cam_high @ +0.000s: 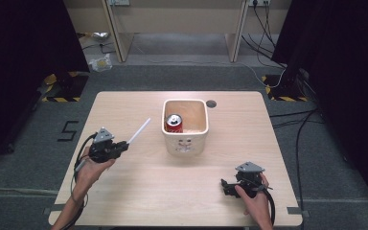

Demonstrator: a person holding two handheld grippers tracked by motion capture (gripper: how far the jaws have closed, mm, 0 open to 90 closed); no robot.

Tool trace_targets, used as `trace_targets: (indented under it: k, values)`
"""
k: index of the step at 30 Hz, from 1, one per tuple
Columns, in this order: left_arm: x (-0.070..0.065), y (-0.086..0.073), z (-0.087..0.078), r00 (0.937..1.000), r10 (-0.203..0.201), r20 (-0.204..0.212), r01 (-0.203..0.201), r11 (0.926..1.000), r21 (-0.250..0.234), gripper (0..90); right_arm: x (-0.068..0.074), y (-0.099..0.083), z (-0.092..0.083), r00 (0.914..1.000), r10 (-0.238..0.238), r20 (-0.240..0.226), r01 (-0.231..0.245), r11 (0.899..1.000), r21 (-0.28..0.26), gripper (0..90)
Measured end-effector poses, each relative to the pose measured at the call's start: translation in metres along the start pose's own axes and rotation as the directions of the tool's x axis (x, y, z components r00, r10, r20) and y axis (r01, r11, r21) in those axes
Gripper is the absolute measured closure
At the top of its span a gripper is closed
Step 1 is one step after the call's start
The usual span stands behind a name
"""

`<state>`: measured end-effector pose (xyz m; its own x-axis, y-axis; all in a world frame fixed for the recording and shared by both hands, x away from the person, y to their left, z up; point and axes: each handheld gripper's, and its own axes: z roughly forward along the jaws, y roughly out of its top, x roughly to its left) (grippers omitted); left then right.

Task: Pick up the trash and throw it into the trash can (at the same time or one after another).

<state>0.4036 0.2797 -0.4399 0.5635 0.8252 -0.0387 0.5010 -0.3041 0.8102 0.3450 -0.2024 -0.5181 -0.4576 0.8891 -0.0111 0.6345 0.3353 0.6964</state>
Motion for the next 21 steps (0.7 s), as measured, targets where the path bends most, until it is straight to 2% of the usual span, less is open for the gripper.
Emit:
trace_targets:
  k: [4,11,16,21]
  values:
    - [0.0,0.016,-0.008,0.9999,0.016,-0.003,-0.017,0.9994,-0.03,80.1,0.0,0.0,0.0,1.0,0.002,0.0,-0.002,1.0,0.001,0.2]
    - [-0.007,0.041,-0.018,0.9986,0.049,0.019,-0.048,0.9962,-0.073,80.0,0.0,0.0,0.0,1.0,0.001,0.0,-0.001,1.0,0.001,0.2]
    - [-0.012,0.053,-0.018,0.9976,0.061,0.032,-0.058,0.9941,-0.092,80.0,0.0,0.0,0.0,1.0,0.0,0.0,0.0,1.0,0.0,0.2]
    - [-0.025,0.069,-0.011,0.9943,0.088,0.06,-0.082,0.9914,-0.102,80.0,0.0,0.0,0.0,1.0,0.001,0.0,-0.001,1.0,0.001,0.2]
